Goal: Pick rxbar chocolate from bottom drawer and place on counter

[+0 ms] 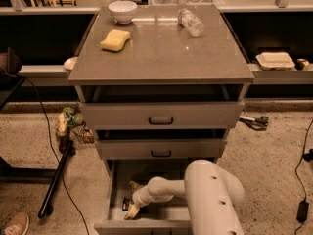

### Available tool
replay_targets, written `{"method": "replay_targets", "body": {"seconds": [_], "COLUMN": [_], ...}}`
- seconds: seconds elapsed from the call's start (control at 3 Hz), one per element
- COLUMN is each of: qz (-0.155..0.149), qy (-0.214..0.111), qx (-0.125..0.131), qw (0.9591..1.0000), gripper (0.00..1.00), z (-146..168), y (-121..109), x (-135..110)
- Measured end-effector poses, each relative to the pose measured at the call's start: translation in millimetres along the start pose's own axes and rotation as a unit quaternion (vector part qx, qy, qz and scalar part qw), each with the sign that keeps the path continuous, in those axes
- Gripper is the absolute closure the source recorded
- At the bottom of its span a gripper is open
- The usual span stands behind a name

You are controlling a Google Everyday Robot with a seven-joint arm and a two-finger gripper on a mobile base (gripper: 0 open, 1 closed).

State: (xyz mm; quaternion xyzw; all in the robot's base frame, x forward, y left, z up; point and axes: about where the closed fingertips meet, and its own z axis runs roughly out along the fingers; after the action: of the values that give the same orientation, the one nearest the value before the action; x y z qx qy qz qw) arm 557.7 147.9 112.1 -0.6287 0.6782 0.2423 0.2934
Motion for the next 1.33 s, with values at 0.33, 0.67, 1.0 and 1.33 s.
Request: {"method": "replay_targets", "body": {"seconds": [0.33, 0.67, 1.0, 1.33], "qz": [0.004, 0.012, 0.016, 0.021], "qy": [0.017, 0.023, 0.028, 0.029], "qx": [0.006, 0.009, 0.013, 0.014], "qw": [0.9998, 0.9996, 0.9994, 0.9993], "gripper": [0.00, 0.00, 0.17, 0.41], "z": [-5.4, -16.0, -21.7, -22.4], "y": [2.5, 5.0, 5.0, 5.1], "x": [14.5, 28.4, 38.0, 44.3]}}
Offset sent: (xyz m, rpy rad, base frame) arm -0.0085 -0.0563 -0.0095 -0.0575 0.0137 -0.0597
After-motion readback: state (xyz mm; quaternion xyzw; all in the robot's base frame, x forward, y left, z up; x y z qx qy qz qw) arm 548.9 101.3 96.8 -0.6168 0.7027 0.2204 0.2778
